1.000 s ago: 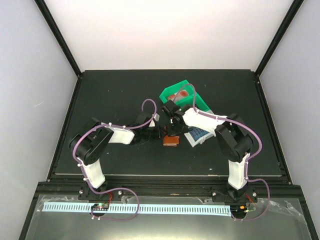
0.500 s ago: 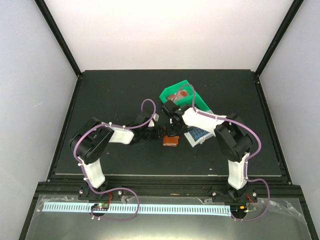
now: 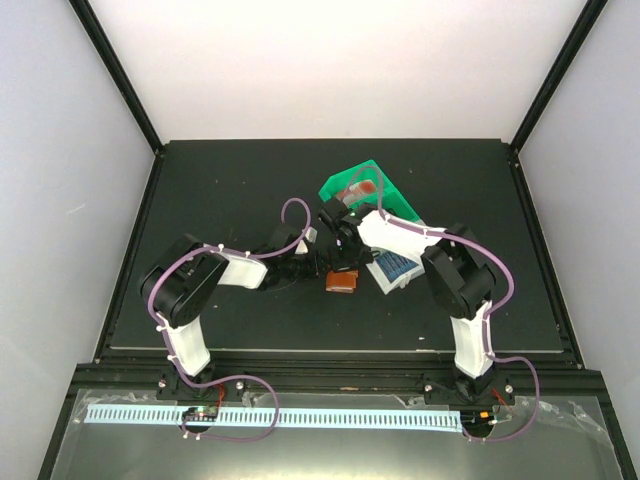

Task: Put the credit cards into the card holder
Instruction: Close the card holder at the center of the board.

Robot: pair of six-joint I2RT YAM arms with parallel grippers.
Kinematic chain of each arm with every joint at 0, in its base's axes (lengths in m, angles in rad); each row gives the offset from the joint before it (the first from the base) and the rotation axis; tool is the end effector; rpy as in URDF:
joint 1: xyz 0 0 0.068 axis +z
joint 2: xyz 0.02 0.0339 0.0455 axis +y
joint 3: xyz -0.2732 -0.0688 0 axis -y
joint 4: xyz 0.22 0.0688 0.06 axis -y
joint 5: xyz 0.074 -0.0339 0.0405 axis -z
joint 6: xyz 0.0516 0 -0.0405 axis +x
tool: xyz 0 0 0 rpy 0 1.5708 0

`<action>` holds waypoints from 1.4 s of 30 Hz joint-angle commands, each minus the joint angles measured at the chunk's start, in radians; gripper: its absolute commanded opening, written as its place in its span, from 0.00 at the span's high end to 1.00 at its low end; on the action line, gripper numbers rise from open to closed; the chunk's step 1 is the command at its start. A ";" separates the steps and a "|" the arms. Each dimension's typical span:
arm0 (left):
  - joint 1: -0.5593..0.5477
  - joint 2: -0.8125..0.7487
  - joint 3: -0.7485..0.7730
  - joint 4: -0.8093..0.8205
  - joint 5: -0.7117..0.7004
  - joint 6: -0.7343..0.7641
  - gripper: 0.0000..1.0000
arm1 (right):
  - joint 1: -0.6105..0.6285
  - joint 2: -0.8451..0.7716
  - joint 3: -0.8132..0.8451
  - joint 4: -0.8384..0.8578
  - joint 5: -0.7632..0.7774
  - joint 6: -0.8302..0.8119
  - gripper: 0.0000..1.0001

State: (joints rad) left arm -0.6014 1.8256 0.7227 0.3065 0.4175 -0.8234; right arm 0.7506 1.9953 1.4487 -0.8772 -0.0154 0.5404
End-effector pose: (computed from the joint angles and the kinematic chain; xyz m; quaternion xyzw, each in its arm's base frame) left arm 0.2573 -0.2019 0.1220 -0.0226 0.9090 -0.3867 0.1541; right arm 0.2701 0.2530 0.1751 -0.1052 0.9917 0.0503 0.0540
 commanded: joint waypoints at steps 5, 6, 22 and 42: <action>-0.042 0.121 -0.071 -0.227 0.069 -0.011 0.76 | 0.049 0.090 0.017 0.034 -0.063 0.024 0.99; -0.042 0.121 -0.071 -0.227 0.069 -0.010 0.76 | 0.050 0.093 0.018 0.034 -0.061 0.028 0.99; -0.040 0.126 -0.078 -0.218 0.068 -0.011 0.77 | 0.062 0.166 -0.004 0.073 -0.095 0.063 0.99; -0.031 0.125 -0.100 -0.200 0.069 -0.021 0.78 | 0.078 0.314 0.063 0.085 -0.086 0.075 0.99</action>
State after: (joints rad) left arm -0.5945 1.8328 0.6971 0.3618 0.4309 -0.8345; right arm 0.7837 2.1086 1.5864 -1.0111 0.0444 0.6044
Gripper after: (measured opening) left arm 0.220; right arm 0.013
